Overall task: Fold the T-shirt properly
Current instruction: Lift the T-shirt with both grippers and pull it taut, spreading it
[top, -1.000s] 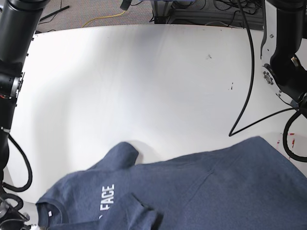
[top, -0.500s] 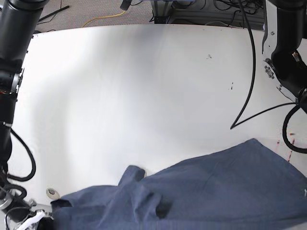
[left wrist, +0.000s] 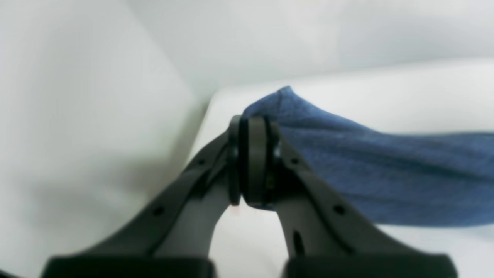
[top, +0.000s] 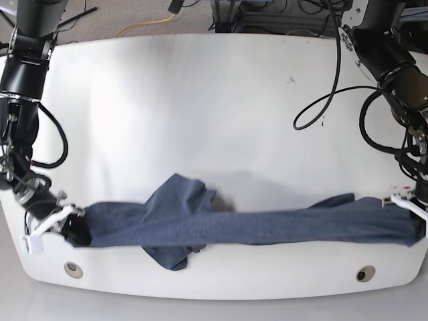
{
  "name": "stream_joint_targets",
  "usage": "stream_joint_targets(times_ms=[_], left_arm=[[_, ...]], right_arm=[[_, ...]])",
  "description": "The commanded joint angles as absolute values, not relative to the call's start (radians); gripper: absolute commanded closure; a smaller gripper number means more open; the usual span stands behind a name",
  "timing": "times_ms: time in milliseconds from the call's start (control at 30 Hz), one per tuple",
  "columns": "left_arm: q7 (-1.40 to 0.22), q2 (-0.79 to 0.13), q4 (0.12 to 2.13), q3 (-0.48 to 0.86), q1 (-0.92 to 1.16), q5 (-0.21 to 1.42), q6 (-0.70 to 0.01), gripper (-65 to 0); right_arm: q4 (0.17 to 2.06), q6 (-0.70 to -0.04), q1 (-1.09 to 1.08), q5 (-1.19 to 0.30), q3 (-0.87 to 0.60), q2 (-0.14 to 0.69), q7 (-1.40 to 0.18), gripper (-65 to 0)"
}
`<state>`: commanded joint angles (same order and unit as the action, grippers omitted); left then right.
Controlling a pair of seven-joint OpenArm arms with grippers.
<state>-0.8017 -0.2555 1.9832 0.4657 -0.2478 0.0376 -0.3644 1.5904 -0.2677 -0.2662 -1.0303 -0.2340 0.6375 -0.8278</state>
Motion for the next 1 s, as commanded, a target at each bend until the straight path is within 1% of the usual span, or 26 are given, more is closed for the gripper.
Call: stream_joint_targets(times_ms=[67, 133, 233, 267, 433, 533, 700, 800, 900, 1000], left_arm=[[-0.802, -0.255, 1.985, 0.467, -0.203, 0.039, -0.364, 0.0], [-0.802, -0.251, 1.985, 0.469, -0.170, 0.039, -0.364, 0.0], [-0.800, -0.214, 1.988, 0.489, -0.110, 0.041, -0.366, 0.0], [-0.800, -0.202, 1.992, 0.515, -0.082, 0.041, -0.374, 0.0], [-0.803, -0.168, 1.991, 0.596, -0.031, 0.033, -0.469, 0.0], [-0.802, -0.140, 1.991, 0.627, 0.044, 0.033, -0.496, 0.0], [-0.800, -0.133, 1.991, 0.673, 0.151, 0.033, -0.527, 0.0], [-0.799, -0.111, 1.991, 0.723, 0.216, 0.033, -0.555, 0.0], [-0.799, -0.085, 1.991, 0.789, 0.251, 0.033, -0.598, 0.0], [-0.799, -0.062, 1.989, 0.855, 0.297, 0.033, -0.662, 0.0]], right_arm=[[1.615, -0.268, -0.206, -1.030, -0.262, 0.602, -0.843, 0.0], [1.630, -0.268, -0.150, -1.030, -0.286, 0.588, -0.848, 0.0], [1.653, -0.268, -0.076, -1.030, -0.309, 0.579, -0.849, 0.0], [1.667, -0.268, -0.047, -1.030, -0.318, 0.561, -0.849, 0.0], [1.712, -0.268, 0.050, -1.030, -0.357, 0.516, -0.851, 0.0], [1.719, -0.268, 0.105, -1.030, -0.360, 0.496, -0.851, 0.0], [1.719, -0.268, 0.196, -1.032, -0.387, 0.455, -0.852, 0.0], [1.739, -0.268, 0.239, -1.043, -0.390, 0.440, -0.891, 0.0], [1.764, -0.268, 0.302, -1.082, -0.414, 0.421, -0.903, 0.0], [1.781, -0.268, 0.355, -1.098, -0.417, 0.417, -0.903, 0.0]])
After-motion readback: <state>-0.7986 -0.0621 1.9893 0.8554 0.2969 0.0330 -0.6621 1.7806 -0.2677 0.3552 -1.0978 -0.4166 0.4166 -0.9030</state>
